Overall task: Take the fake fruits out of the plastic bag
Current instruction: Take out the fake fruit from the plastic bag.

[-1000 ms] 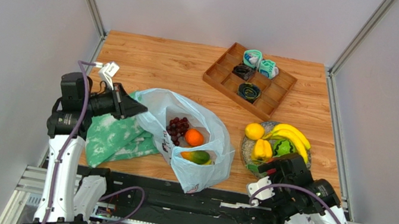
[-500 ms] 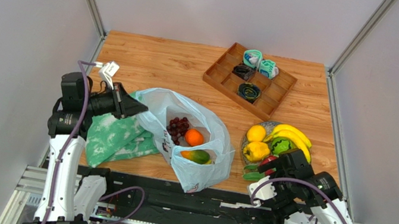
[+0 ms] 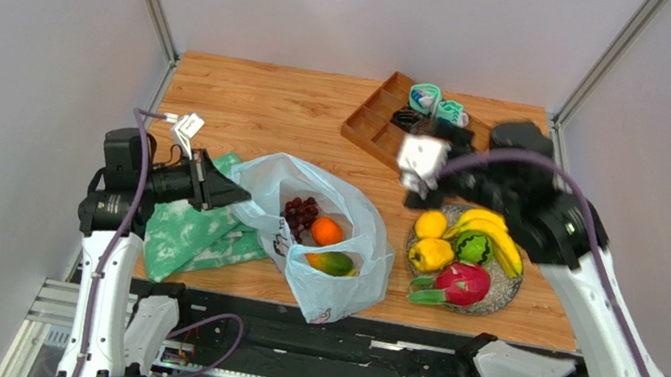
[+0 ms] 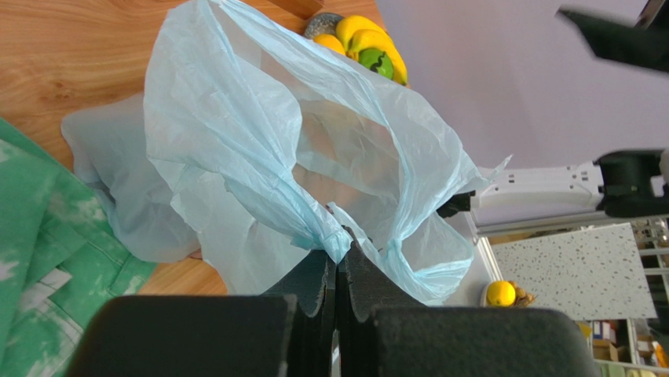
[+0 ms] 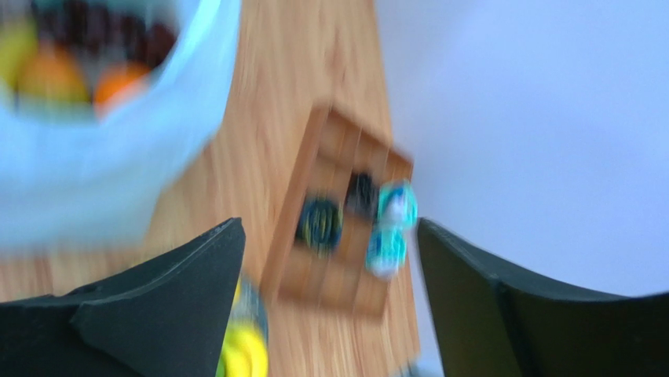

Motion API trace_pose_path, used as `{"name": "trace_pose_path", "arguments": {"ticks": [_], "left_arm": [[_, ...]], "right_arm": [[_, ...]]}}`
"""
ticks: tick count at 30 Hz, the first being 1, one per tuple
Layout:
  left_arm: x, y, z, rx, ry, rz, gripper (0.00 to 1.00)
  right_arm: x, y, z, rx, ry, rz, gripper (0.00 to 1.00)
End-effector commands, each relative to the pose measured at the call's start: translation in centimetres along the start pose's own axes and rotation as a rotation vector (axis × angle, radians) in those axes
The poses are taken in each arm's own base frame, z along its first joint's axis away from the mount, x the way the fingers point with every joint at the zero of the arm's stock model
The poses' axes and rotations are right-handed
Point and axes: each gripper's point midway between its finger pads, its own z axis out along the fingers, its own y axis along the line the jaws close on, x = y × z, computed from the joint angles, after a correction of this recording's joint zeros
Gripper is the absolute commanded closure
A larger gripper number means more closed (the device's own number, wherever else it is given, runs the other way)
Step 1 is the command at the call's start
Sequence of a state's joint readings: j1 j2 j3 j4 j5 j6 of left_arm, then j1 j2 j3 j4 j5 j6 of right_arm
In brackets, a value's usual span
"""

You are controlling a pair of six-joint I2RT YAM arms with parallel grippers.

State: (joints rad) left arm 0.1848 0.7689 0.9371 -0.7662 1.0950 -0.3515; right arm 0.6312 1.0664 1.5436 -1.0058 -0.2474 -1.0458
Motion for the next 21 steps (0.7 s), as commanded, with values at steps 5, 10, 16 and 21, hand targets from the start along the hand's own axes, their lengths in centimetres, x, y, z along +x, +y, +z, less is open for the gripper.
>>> {"name": "trace_pose_path", "arguments": {"ticks": [5, 10, 16, 21], "left_arm": [[1.0, -2.1, -1.5, 0.001, 0.03, 0.087, 1.0], [0.4, -2.2, -1.4, -0.001, 0.011, 0.099, 1.0], [0.7, -1.2, -0.9, -0.007, -0.008, 0.069, 1.0], [2.4, 1.9, -1.8, -0.23, -0.04, -0.039, 1.0]], "right_arm": [[-15.5, 2.1, 12.5, -0.241, -0.311, 0.561, 0.41], [-9.0, 14.9, 15.6, -0.465, -0.066, 0.509, 0.5], [-5.7, 24.2, 14.4, -0.6, -0.032, 0.267, 0.45], [-3.3, 29.5, 11.3, -0.748, 0.001, 0.195, 0.44]]}}
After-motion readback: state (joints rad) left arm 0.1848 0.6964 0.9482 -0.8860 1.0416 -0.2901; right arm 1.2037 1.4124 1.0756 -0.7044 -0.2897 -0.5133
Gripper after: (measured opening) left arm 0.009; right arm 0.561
